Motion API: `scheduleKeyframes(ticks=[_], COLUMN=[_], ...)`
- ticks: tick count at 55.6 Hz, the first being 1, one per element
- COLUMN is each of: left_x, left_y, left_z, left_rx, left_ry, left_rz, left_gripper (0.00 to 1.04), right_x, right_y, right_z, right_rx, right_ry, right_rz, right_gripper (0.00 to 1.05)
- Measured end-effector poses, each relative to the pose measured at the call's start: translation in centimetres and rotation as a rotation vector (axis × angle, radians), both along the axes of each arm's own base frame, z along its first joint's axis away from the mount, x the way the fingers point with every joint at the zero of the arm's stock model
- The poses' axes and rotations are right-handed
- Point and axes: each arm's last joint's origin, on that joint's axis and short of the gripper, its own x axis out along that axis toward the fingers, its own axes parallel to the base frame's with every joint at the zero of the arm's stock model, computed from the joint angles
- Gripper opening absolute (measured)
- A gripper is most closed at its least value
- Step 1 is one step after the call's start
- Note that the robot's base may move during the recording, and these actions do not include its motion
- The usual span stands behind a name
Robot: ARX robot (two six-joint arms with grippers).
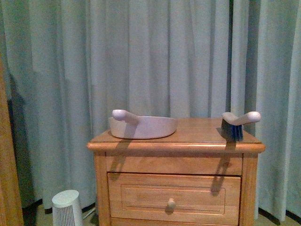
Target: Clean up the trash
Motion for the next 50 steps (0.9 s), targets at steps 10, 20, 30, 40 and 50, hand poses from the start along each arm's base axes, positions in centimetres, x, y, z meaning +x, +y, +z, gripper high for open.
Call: scheduleKeyframes(ticks=[10, 20, 30, 40, 50], left_x=[0.00, 0.00, 0.00, 0.00, 0.00], left_y=[0.00, 0.00, 0.00, 0.00, 0.00], left_z=[0.00, 0.00, 0.00, 0.00, 0.00], left_rx=[0.000, 0.000, 0.000, 0.000, 0.000], left_ry=[0.000, 0.000, 0.000, 0.000, 0.000], left_rz=[0.000, 0.000, 0.000, 0.000, 0.000], left_gripper=[0.97, 0.97, 0.97, 0.97, 0.97], right_x=[0.00, 0.00, 0.00, 0.00, -0.01], right_y=[0.00, 0.00, 0.00, 0.00, 0.00], right_z=[0.00, 0.01, 0.00, 0.00, 0.01], right_rx=[0.000, 0.000, 0.000, 0.000, 0.000], right_ry=[0.000, -0.001, 0.000, 0.000, -0.002], right_rz=[0.000, 0.000, -0.001, 0.000, 0.000], right_gripper=[0.97, 0.97, 0.97, 0.97, 0.97])
